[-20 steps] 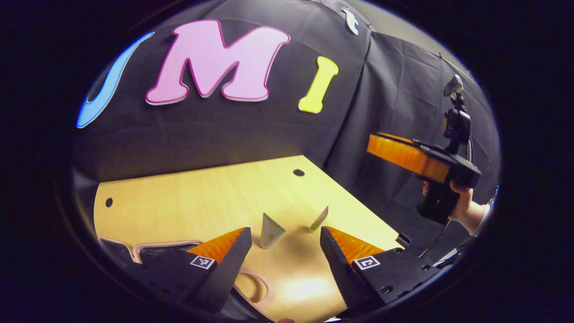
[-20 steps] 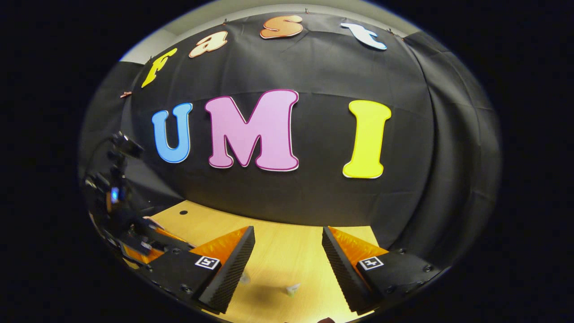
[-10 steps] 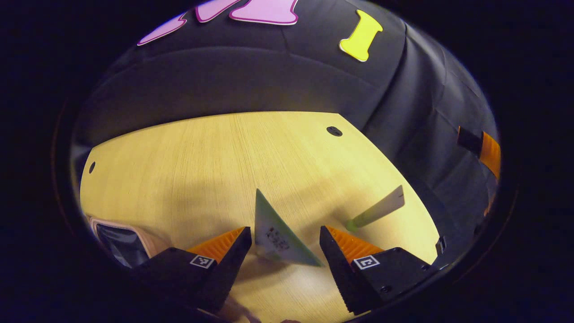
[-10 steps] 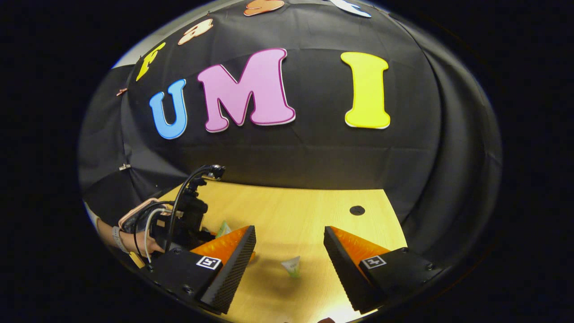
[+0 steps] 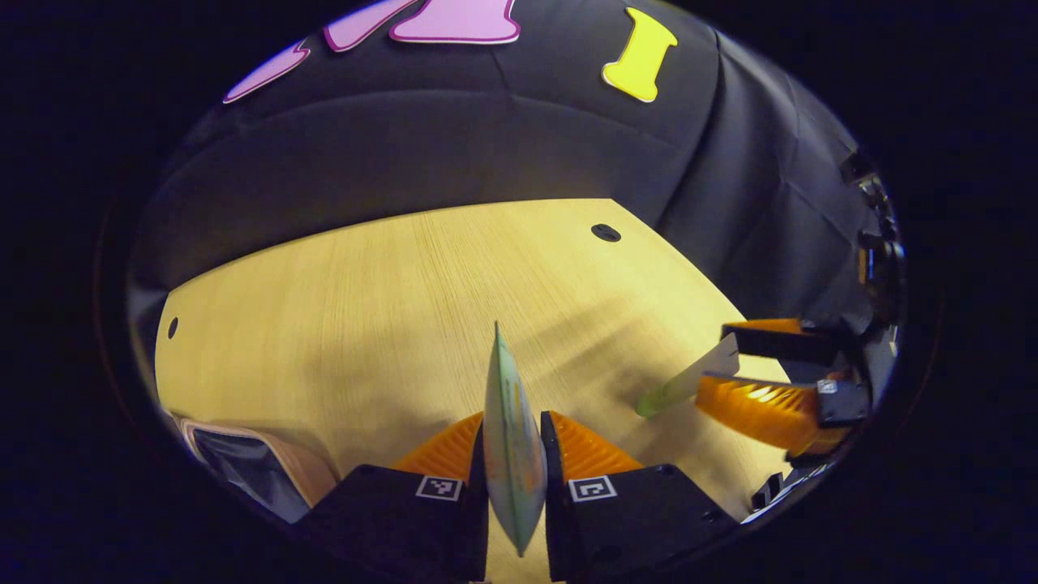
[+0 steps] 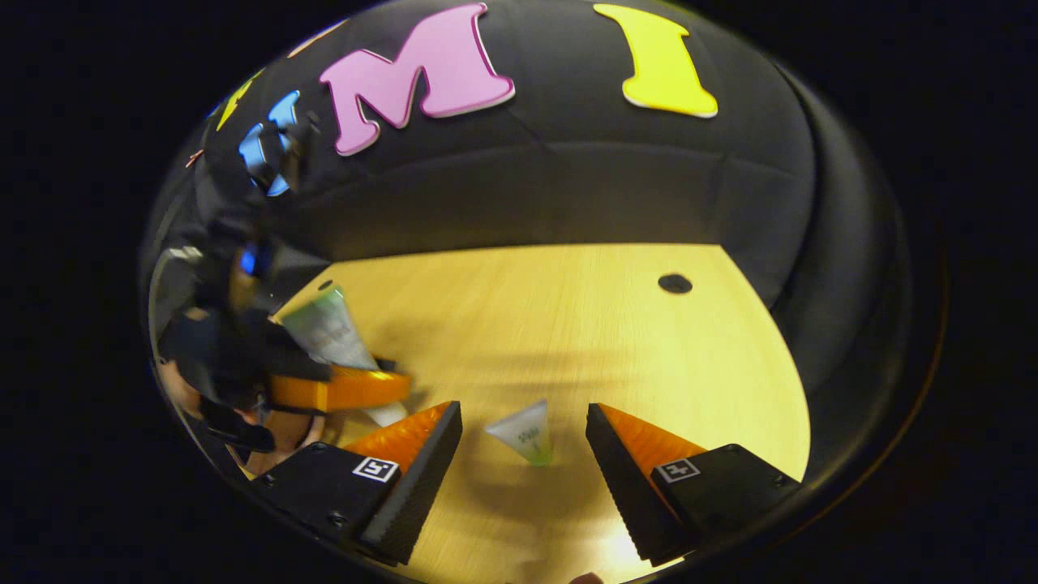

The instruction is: First open the suitcase, pack the skin care products into it, and then close the suitcase.

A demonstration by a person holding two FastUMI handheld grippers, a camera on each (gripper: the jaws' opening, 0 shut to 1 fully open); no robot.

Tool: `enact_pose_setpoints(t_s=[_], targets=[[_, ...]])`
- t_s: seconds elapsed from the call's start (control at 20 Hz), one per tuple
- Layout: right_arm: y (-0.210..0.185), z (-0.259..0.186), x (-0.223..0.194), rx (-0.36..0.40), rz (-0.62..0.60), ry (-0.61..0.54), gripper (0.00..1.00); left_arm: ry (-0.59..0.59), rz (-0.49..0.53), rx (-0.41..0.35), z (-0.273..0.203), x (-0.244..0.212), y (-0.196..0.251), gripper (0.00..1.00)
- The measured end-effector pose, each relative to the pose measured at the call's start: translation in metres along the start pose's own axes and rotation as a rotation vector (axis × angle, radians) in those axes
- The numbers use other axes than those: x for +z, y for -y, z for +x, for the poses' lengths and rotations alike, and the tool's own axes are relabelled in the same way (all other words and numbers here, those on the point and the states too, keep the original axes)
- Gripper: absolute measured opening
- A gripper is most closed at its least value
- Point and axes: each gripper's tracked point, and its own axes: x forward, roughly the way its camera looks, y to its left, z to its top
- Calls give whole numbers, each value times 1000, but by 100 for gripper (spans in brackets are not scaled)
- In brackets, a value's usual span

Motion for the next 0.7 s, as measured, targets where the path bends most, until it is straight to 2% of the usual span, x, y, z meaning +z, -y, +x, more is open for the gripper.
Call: enact_pose_setpoints(t_s=[0.15, 0.2, 0.25, 0.35, 0.4, 0.45, 0.5, 0.55, 0.6, 0.7], targets=[[2, 24, -34, -9, 35, -95, 98, 0, -86, -30, -42, -12, 3, 33], [-1, 27, -39, -4, 43, -118, 87, 0, -106, -23, -58, -17, -3, 33], [3, 29, -46, -21, 49, -145, 85, -7, -126, -16, -72, -27, -12, 33], [0, 31, -33, 3, 106, -126, 27, -47, -191, 25, -102, -52, -33, 33], [0, 28, -29, 0, 103, -115, 30, -58, -220, 51, -119, -63, -46, 33], [2, 26, -26, -7, 83, -100, 26, -52, -245, 78, -133, -69, -62, 33], [-4, 18, -21, -4, 67, -80, 30, -48, -262, 110, -147, -75, -79, 33], [-11, 11, -14, 2, 56, -60, 30, -52, -273, 147, -159, -82, -94, 33], [-19, 2, -11, 19, 44, -54, 30, -64, -279, 182, -172, -91, -110, 37], [-45, -15, -14, 69, 25, -65, 30, -113, -285, 248, -193, -113, -142, 33]])
